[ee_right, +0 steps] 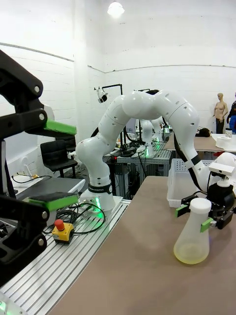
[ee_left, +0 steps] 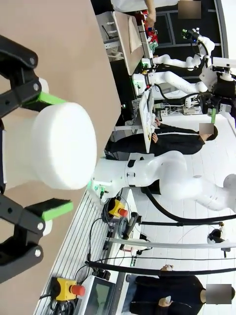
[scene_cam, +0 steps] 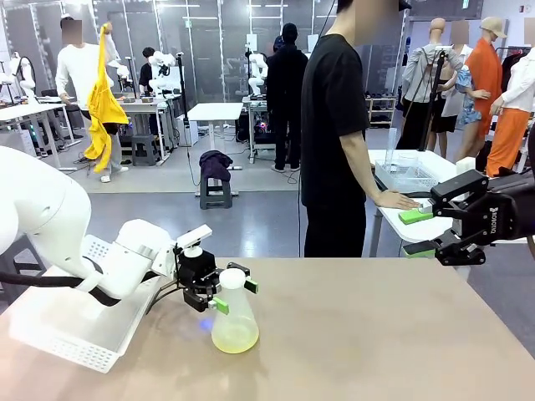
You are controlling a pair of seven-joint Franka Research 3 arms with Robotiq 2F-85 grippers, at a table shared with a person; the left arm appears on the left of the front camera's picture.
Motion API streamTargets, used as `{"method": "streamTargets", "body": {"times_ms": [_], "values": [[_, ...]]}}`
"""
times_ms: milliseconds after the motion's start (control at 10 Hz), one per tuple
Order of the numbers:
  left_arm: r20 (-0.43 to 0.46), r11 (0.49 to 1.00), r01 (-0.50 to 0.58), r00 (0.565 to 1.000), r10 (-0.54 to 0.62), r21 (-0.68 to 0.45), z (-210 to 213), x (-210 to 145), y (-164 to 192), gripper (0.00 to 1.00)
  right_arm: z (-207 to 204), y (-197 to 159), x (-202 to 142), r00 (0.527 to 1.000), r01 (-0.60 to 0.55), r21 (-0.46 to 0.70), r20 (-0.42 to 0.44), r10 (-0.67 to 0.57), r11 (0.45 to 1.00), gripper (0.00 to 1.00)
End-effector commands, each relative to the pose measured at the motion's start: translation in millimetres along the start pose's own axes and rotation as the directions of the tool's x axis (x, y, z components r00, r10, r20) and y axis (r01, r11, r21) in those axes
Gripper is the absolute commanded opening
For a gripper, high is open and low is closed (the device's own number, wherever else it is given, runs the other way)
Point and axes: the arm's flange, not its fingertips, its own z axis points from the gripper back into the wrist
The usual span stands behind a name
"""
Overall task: Prepare the solutions needed for the experiment.
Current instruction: When the human places the Big flask in the center of the table, pick up the Big flask and place it in the left Organizing basket.
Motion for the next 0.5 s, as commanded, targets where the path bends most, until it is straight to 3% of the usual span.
{"method": "streamTargets", "body": {"times_ms": [0,400], "values": [[0.008,1.000,0.012,1.000,-0.012,-0.002,2.0,1.1,-12.6,0.70,-0.5,1.2,1.3,1.000,-0.012,0.014,0.003,0.012,1.000,0.58],[0.006,1.000,0.003,1.000,-0.003,0.010,2.6,4.6,-16.2,0.34,-0.5,1.2,1.3,1.000,-0.012,0.014,0.003,0.012,1.000,0.58]]}}
